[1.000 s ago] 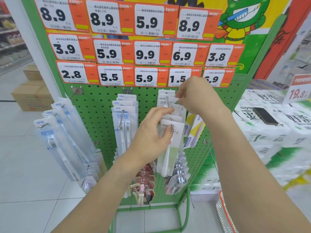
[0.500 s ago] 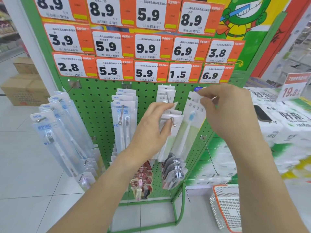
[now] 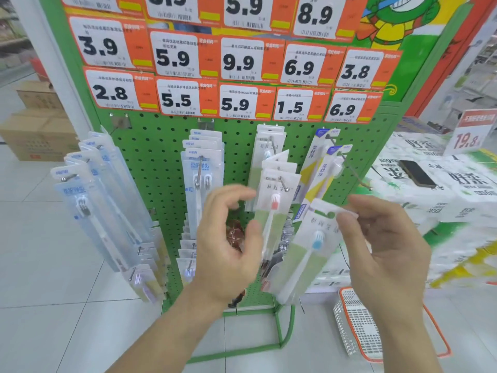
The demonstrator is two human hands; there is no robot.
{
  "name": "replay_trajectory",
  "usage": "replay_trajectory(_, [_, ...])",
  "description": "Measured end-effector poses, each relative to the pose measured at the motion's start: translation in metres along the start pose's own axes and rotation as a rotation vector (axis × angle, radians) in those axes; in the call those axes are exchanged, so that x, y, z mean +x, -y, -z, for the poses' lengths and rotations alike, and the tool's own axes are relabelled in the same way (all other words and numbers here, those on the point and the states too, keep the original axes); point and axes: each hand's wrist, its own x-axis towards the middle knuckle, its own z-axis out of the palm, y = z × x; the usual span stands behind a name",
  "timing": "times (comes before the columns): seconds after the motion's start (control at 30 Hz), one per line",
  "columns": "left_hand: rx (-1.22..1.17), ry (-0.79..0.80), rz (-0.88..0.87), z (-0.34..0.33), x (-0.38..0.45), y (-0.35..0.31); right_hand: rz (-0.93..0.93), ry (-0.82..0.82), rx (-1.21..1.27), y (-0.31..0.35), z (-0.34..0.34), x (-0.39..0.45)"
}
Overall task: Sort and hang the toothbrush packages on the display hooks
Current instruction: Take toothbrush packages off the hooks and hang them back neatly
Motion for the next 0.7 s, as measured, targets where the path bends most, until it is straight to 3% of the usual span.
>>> replay_trajectory(0.17, [-0.185, 0.22, 0.389, 0.008, -0.054, 0.003, -0.221, 0.105, 0.134, -0.009, -0.015, -0.027])
replay_trajectory(0.4, [-0.312, 0.26, 0.702, 0.025, -0.067, 0.019, -0.366, 0.229, 0.169, -0.023, -0.056, -0.048])
replay_trajectory(0.57, [-0.29, 0.113, 0.843, 0.041, -0.068, 0.035, -0.49, 0.588, 0.028, -0.04, -0.066, -0.061])
replay_trajectory(0.7, [-0.326, 0.085, 0.92, 0.05, -0.069, 0.04, -0.473, 0.862, -0.033, -0.042, -0.075, -0.07])
